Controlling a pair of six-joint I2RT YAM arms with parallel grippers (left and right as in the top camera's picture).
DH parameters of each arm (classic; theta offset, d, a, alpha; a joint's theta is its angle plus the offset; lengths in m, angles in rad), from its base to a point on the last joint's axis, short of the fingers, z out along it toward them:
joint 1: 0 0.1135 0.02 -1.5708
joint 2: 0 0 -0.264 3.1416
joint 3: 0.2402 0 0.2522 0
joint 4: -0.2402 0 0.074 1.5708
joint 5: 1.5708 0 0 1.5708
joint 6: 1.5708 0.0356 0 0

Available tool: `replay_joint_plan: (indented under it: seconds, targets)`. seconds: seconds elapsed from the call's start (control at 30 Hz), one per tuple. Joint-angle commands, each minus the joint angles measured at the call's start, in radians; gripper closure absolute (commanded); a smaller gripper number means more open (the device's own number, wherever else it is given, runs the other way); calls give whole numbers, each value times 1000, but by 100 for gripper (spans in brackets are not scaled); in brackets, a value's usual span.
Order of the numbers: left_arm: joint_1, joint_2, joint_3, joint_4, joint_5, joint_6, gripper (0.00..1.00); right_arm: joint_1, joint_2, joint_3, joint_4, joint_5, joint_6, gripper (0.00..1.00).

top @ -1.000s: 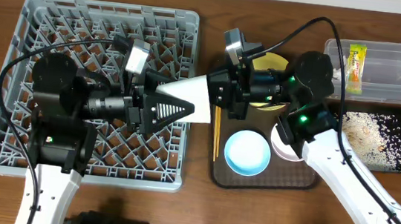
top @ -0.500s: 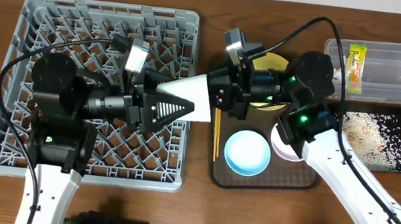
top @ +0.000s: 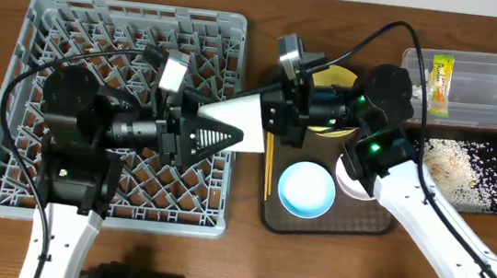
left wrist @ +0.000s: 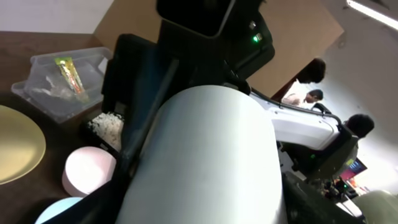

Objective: Sort waste into correct bins and load items into the dishwasher

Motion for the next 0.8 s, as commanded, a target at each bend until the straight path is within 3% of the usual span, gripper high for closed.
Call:
replay_joint_plan:
  seconds: [0.0,0.07,0.1,0.13,0.27,0.37,0.47,0.77]
  targets:
    - [-1,-1,8,5,13,5,75,9,7,10,0,-2,-1,99]
    - [-1,-1,8,5,13,5,75,8,7,10,6,-3,-1,99]
    - [-1,-1,8,6,13,5,75,8,7,10,13,-3,3,94]
    - [-1,-1,8,5,13,5,75,6,7,10,20,-4,3,83]
    - [-1,-1,8,6,13,5,76,-13,6,10,42,-8,30,64]
    - [-1,-1,8,6,12,5,78,-34,6,11,73,-39,64,62]
    - [0,-1,8,6,9,6,79,-56,6,10,98,-74,101,53]
    - [3,-1,8,40,0,5,80,-123,6,11,98,-178,139,52]
